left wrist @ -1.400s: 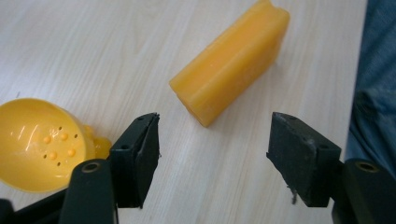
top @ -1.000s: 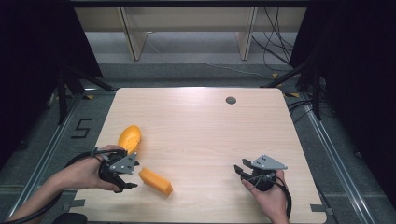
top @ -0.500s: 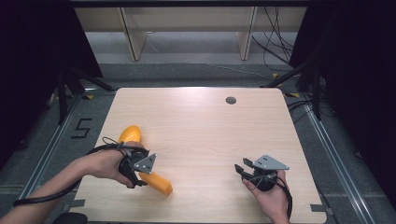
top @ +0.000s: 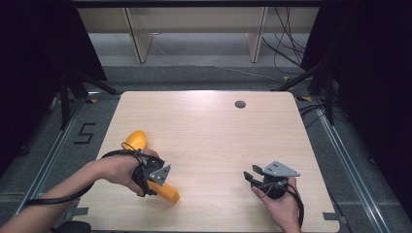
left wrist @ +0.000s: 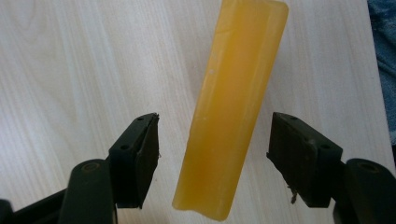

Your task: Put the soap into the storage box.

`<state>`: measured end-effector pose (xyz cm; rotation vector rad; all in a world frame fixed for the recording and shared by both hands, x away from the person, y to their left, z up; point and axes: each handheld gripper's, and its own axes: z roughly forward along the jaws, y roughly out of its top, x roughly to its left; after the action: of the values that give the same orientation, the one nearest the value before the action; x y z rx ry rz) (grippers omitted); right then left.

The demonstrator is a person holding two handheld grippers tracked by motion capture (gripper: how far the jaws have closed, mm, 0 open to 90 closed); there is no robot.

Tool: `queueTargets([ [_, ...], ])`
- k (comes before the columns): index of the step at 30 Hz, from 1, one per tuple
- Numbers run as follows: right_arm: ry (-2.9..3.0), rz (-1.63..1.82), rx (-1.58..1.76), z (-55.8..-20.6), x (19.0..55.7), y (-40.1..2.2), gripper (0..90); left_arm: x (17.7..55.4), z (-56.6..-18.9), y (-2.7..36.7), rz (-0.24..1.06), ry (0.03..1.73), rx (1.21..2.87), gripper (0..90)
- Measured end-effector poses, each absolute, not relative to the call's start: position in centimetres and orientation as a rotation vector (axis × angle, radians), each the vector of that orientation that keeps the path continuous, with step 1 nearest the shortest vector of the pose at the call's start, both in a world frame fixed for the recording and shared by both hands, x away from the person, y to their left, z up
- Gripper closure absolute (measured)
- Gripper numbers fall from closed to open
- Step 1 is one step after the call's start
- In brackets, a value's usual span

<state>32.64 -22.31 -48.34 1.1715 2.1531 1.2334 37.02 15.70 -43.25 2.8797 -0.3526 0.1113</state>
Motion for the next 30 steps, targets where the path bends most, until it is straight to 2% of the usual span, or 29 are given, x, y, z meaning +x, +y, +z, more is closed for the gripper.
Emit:
queueTargets([
  [13, 2.160, 1.239, 1.177, -48.5, 32.7, -22.2, 55.6, 37.5, -44.3, 14.7, 0.082, -0.397, 2.911, 36.0],
  [30, 2.167, 1.222, 1.176, -48.8, 32.9, -22.3, 54.6, 37.7, -45.6, 14.2, 0.060, -0.451, 2.996, 46.1],
])
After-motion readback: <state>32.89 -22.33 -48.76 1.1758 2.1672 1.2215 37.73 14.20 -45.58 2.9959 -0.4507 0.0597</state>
